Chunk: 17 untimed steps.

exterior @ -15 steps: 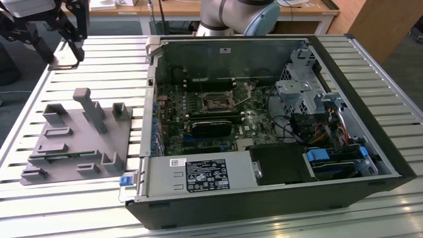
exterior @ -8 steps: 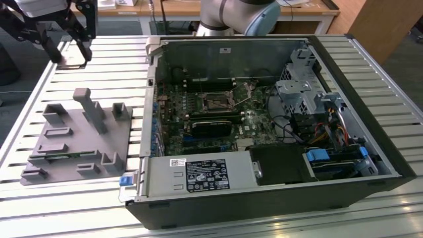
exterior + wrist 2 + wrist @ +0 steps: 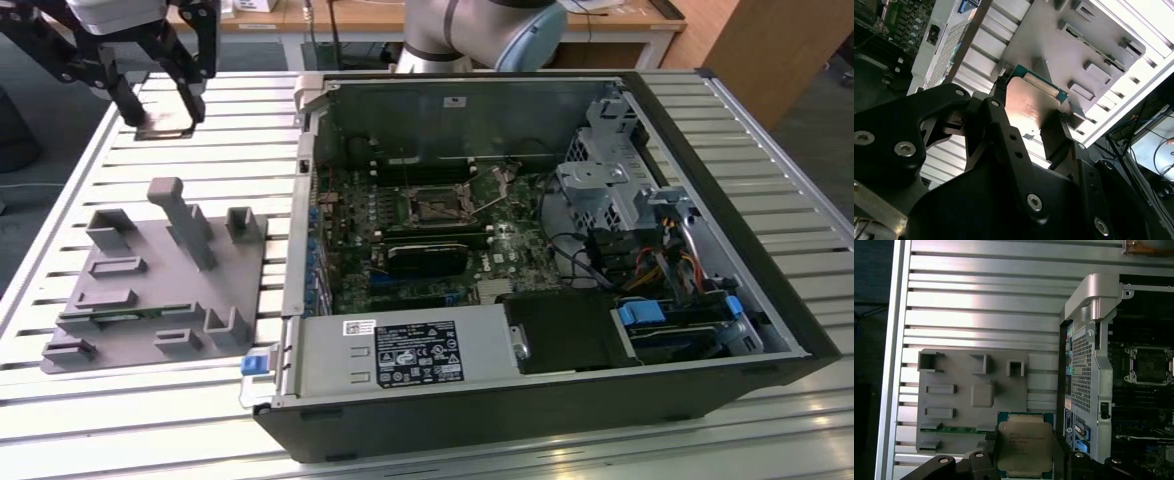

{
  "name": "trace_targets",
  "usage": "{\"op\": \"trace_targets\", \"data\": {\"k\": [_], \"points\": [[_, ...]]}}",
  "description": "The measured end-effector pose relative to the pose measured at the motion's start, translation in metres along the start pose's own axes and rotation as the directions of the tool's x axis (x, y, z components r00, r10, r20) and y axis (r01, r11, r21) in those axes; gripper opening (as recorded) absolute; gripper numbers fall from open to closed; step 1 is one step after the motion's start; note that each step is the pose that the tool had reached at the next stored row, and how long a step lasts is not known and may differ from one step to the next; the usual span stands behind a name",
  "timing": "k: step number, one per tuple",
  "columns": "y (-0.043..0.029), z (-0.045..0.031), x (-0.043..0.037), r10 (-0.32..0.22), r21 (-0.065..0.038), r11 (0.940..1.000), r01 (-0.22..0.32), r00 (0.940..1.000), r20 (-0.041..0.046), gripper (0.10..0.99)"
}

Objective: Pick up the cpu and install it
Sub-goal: 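Pick up the cpu and move it towards the insertion slot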

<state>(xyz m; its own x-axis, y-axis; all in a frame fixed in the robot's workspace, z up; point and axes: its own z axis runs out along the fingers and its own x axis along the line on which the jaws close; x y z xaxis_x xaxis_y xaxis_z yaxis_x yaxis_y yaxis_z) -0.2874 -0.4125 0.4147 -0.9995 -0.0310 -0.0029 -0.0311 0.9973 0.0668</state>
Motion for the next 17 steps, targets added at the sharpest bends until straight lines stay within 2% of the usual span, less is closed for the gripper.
{"op": "trace_targets", "data": {"k": [17], "points": [[0.0016,0.0003,-0.0321,0.000,0.000,1.0000,0.000,1.0000,0.0000,0.525]]}}
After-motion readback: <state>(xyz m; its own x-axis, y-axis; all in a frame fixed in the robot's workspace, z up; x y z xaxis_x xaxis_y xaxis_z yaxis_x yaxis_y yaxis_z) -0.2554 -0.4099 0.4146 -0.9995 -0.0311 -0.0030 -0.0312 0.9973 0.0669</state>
